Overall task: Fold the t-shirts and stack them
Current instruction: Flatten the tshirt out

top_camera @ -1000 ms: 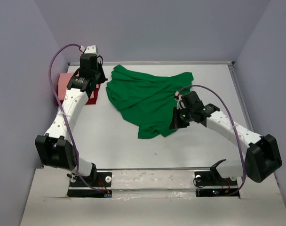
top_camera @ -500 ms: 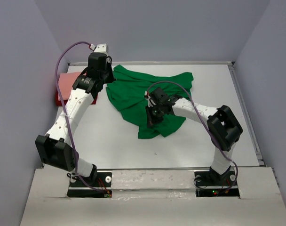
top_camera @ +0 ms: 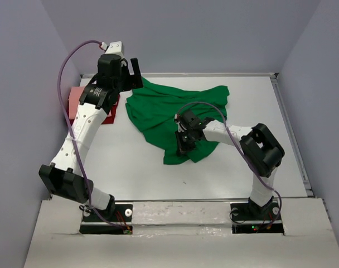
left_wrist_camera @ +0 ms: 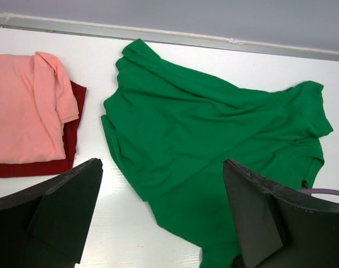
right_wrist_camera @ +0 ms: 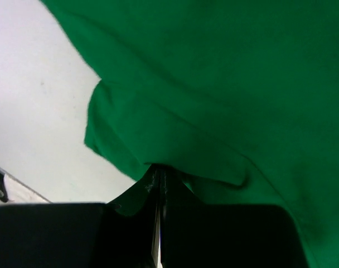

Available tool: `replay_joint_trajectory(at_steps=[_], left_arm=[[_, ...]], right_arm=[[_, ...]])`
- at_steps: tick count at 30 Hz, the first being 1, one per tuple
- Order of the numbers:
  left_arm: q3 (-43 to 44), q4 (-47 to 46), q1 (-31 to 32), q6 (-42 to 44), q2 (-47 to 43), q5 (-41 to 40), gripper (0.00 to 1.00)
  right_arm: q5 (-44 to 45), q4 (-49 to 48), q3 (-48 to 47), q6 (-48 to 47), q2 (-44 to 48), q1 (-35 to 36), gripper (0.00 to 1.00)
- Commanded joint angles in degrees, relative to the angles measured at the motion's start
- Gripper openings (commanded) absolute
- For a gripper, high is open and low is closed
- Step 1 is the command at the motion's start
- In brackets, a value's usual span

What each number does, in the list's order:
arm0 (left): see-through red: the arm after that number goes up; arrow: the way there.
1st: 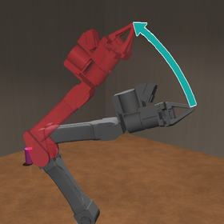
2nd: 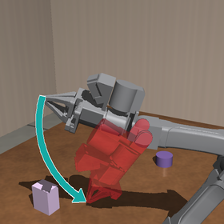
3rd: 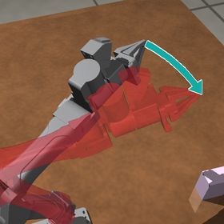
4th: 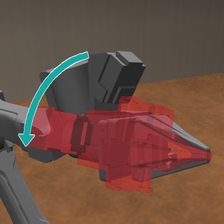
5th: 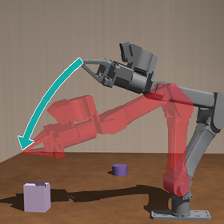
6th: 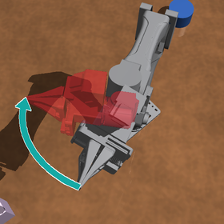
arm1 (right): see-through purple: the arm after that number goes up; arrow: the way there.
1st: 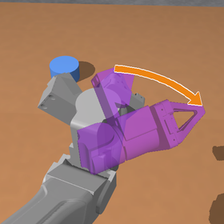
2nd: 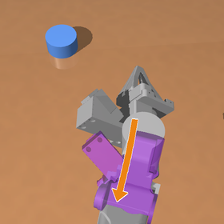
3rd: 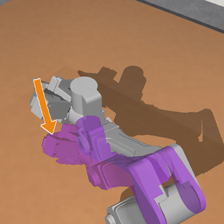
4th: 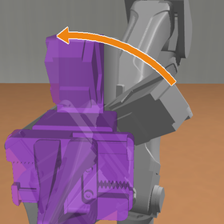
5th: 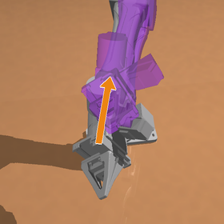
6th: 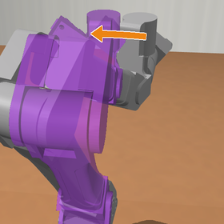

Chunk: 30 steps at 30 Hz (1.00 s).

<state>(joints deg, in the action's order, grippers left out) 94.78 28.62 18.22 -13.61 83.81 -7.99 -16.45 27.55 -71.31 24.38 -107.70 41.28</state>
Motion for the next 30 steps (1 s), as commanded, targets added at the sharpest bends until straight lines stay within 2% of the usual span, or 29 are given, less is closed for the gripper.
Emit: replay_joint_trajectory(at_steps=[1,10,15,16,22,25,30], left_arm=[[2.25,0.82,0.06,-0.1,-2.6,1.75,0.99],[3.3,1.96,0.06,0.42,-3.74,1.57,0.99],[5.32,2.93,0.06,0.51,-3.31,2.19,0.99],[5.5,3.02,0.06,0.51,-3.13,2.27,0.99],[5.59,3.02,0.33,-0.19,-3.56,4.03,0.99],[6.64,4.42,0.68,-0.11,-3.65,4.21,0.99],[6.82,6.01,1.38,0.42,-4.44,3.59,0.99]], right_arm=[[3.78,-2.5,1.17,0.22,-2.87,0.12,0.0],[10.1,-1.28,11.35,6.89,2.49,0.12,0.0],[14.06,0.74,21.98,14.63,13.64,0.12,0.0],[18.51,2.14,23.48,15.95,15.75,0.12,0.0],[25.23,13.48,30.7,24.04,33.41,0.12,0.0],[25.5,17.97,33.25,27.9,39.83,0.12,0.0],[20.84,20.52,37.9,32.92,49.68,0.64,0.0]])
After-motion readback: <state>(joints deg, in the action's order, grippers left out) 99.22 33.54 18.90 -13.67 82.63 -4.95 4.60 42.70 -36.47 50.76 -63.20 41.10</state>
